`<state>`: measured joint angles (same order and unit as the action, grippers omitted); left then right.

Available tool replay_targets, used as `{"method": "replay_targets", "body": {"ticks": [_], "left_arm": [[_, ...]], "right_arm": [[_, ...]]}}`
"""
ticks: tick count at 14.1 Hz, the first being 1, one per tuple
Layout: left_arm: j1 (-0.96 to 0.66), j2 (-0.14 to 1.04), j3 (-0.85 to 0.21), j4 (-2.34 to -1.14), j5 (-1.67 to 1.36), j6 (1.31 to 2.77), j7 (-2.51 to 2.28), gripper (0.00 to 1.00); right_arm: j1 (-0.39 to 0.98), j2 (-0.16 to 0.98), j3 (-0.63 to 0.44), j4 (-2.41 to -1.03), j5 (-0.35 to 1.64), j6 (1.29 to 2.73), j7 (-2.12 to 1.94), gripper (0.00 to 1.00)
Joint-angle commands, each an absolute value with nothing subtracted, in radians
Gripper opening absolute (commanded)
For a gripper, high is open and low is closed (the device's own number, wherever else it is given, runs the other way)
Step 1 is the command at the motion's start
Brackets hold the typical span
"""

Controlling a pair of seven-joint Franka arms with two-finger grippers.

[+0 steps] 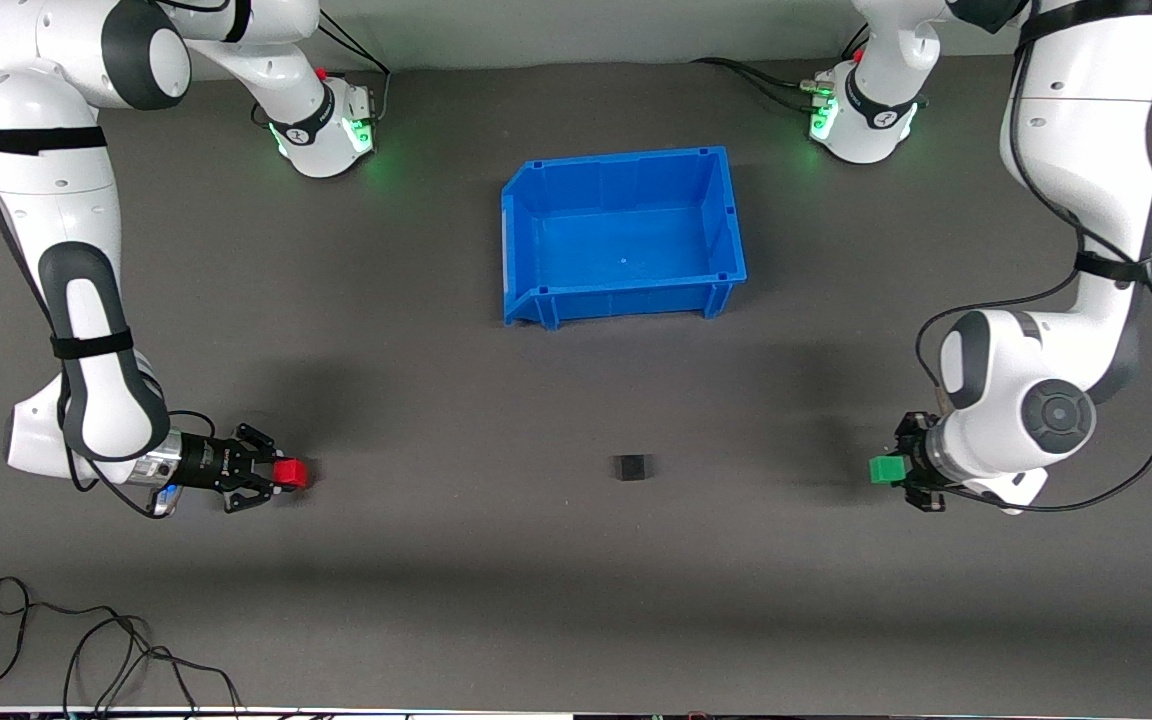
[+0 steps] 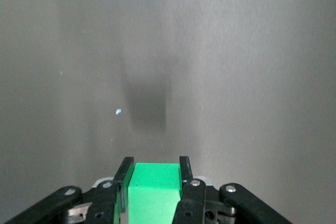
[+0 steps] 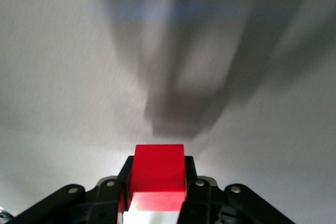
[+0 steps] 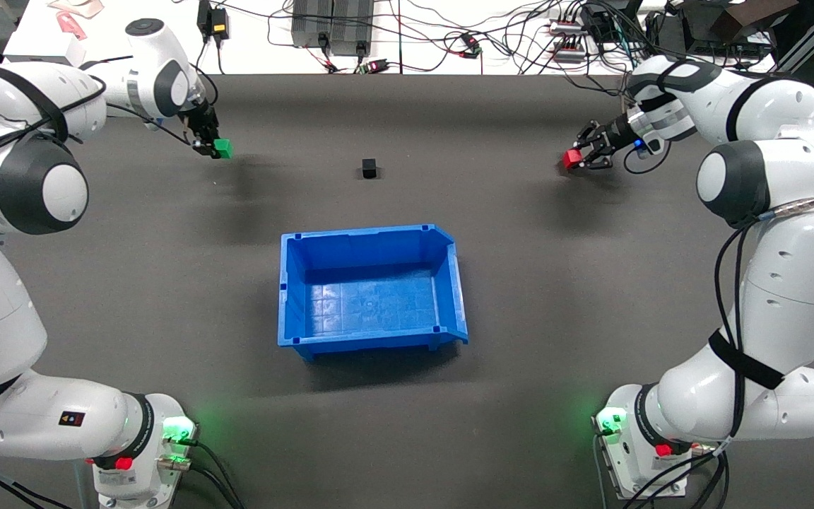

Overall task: Attach green and red cubes to black cube
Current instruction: 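Carry the red cube with the right gripper while the left gripper carries green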

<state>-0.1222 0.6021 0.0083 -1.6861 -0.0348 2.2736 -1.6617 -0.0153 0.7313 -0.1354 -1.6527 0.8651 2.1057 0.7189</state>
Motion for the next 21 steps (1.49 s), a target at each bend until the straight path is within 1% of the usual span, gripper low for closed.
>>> {"method": "replay_targets", "body": {"ticks": [1,3,4,7,9,12,15,18,21], "left_arm": [[-0.178,0.623,0.023,-1.646,-0.043,2.270,-1.704,0.00],[-0.182,0.638,0.015,-1.620,-0.040,2.272,-1.771,0.00],[-0.195,0.659,-0.007,-1.605,-0.041,2.272,-1.785,0.00],[-0.224,0.706,-0.020,-1.542,-0.040,2.272,-1.853,0.00],[-0.259,0.719,-0.021,-1.522,-0.041,2.272,-1.877,0.00],[-0.314,0.761,-0.021,-1.474,-0.043,2.272,-1.920,0.00],[-0.356,0.788,-0.025,-1.460,-0.083,2.276,-1.939,0.00],[-0.397,0.802,-0.026,-1.425,-0.132,2.289,-2.012,0.00],[-0.443,0.857,-0.026,-1.384,-0.130,2.301,-2.097,0.00]], "right_arm": [[0.060,0.680,-0.143,-1.658,0.888,2.115,0.843,0.24],[0.107,0.676,-0.143,-1.622,0.890,2.120,0.957,0.24],[0.135,0.676,-0.143,-1.608,0.890,2.125,1.003,0.24],[0.198,0.692,-0.143,-1.562,0.916,2.135,1.092,0.24],[0.267,0.695,-0.143,-1.551,0.916,2.212,1.159,0.24],[0.356,0.745,-0.143,-1.477,0.908,2.250,1.273,0.25],[0.415,0.787,-0.141,-1.424,0.908,2.298,1.344,0.25],[0.474,0.854,-0.143,-1.332,0.900,2.310,1.431,0.25],[0.550,0.942,-0.144,-1.238,0.888,2.376,1.508,0.25]]}}
